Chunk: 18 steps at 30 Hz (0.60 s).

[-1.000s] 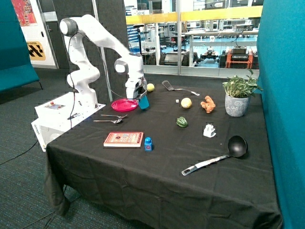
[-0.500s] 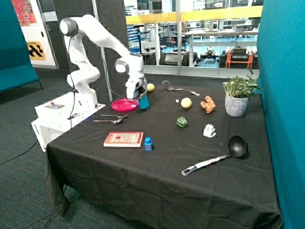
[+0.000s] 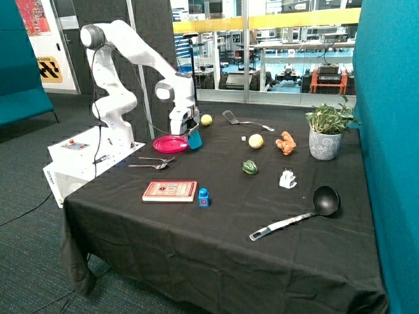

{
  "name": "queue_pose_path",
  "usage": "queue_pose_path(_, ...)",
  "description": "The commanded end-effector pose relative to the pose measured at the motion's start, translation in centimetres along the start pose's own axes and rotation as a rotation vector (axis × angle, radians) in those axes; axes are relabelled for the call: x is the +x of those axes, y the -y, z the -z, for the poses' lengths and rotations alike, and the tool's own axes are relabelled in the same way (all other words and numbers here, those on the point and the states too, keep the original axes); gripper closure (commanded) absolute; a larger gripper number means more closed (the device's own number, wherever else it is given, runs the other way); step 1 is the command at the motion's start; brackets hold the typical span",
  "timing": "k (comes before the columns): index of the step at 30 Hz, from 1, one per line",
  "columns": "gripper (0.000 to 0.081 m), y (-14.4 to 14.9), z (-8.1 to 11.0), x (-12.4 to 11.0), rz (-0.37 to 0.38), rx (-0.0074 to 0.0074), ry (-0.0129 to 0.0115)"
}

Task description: Set the table

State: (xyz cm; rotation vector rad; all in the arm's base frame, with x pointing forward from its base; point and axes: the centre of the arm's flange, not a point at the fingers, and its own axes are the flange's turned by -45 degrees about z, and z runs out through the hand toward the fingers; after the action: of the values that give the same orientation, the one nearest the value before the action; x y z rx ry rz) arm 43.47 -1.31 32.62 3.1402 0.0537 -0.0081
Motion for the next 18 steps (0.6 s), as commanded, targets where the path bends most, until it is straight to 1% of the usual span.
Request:
queue_pose_path(1, 0.0580, -1.1, 0.1, -0.1, -0.007, 0.0009, -0.0052)
queue_pose_path(8, 0.0583, -2.3, 0.6, 1.0, -0.020, 0.0009, -0.0051)
queue_pose_path(14, 0.0576, -2.3, 0.7, 1.1, -0.020, 0.0009, -0.0051)
queue_pose_path(18, 0.0554, -2.0, 0.6, 1.0, -0.014, 0.0009, -0.0051)
